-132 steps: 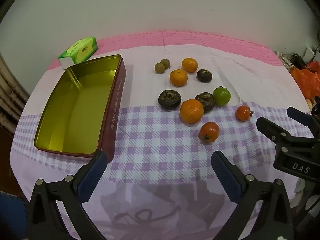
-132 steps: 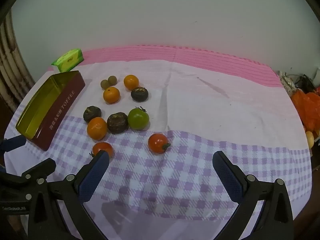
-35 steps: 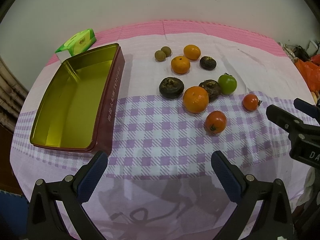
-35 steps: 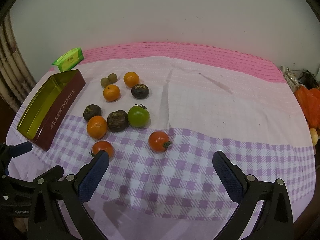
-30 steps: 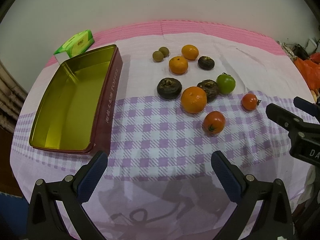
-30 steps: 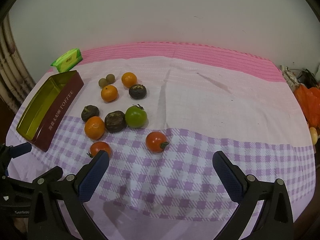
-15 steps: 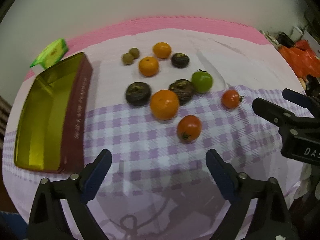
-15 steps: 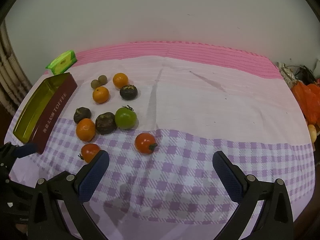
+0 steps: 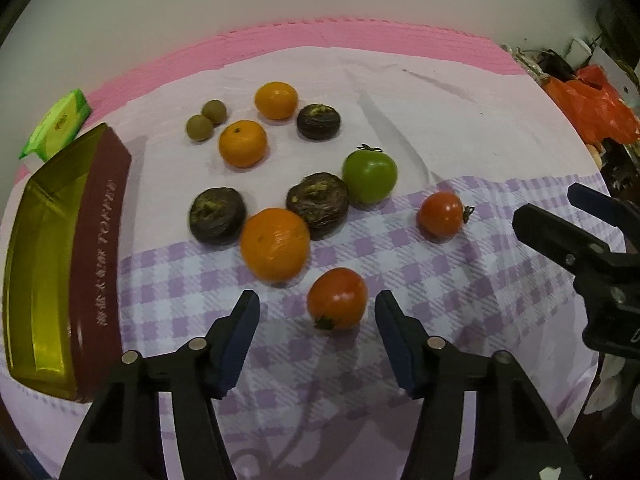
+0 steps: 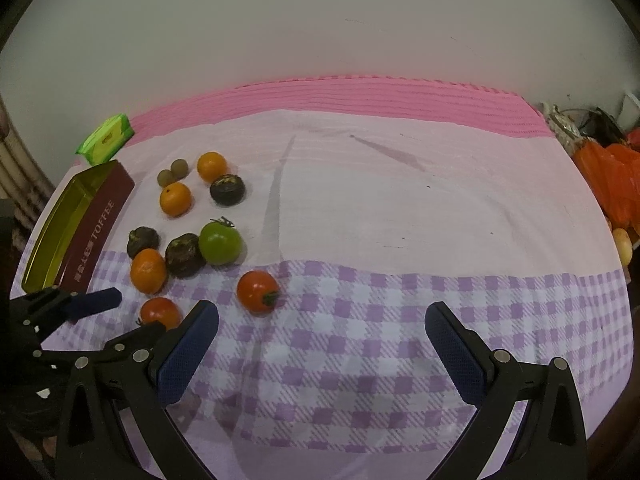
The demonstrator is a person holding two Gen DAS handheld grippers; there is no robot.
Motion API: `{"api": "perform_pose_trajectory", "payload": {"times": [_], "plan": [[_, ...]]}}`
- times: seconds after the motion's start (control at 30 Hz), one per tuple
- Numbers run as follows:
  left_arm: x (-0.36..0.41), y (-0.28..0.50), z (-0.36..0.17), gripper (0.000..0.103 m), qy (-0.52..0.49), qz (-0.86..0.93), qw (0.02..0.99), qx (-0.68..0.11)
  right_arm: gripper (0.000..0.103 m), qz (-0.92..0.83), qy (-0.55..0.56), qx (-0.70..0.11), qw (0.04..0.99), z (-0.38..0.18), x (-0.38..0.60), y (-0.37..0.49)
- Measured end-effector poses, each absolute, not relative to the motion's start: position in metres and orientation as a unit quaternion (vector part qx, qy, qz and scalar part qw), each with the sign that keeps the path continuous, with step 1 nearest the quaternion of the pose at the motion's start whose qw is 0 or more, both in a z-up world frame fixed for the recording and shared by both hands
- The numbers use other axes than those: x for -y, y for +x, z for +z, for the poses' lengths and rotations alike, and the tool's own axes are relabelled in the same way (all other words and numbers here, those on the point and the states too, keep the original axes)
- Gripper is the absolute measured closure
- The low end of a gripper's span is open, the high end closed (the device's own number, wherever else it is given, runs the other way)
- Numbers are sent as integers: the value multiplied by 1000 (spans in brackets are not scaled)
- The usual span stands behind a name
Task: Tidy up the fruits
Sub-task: 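Move the left gripper to the red tomato and close on it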
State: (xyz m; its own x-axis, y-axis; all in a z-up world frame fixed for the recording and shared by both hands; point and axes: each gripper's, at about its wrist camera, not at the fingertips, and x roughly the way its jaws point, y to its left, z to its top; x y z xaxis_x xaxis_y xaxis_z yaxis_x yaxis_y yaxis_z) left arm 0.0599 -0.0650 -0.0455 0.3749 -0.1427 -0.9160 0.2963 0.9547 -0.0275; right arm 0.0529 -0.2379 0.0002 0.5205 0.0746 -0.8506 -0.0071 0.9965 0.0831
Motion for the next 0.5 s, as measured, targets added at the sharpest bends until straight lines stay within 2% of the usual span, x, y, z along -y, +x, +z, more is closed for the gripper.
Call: {"api": "perform_pose_trajectory", "payload": {"times": [0.1,0.17,0.33,0.5], "plan": [[68,62,-49,49,74,-134,824,-545,1,23,37,-491,870,-1,240,54],[71,65,-51,58,74,-138,822,-548,1,23,39,-492,870,-1,240,55],[74,66,-57,73,69,-140,817,-556,1,24,40,-492,869,-1,241,55],[73,63,-58,73,64,-137,818,-555,1,25,40,-495,868,-3,240,56]]}}
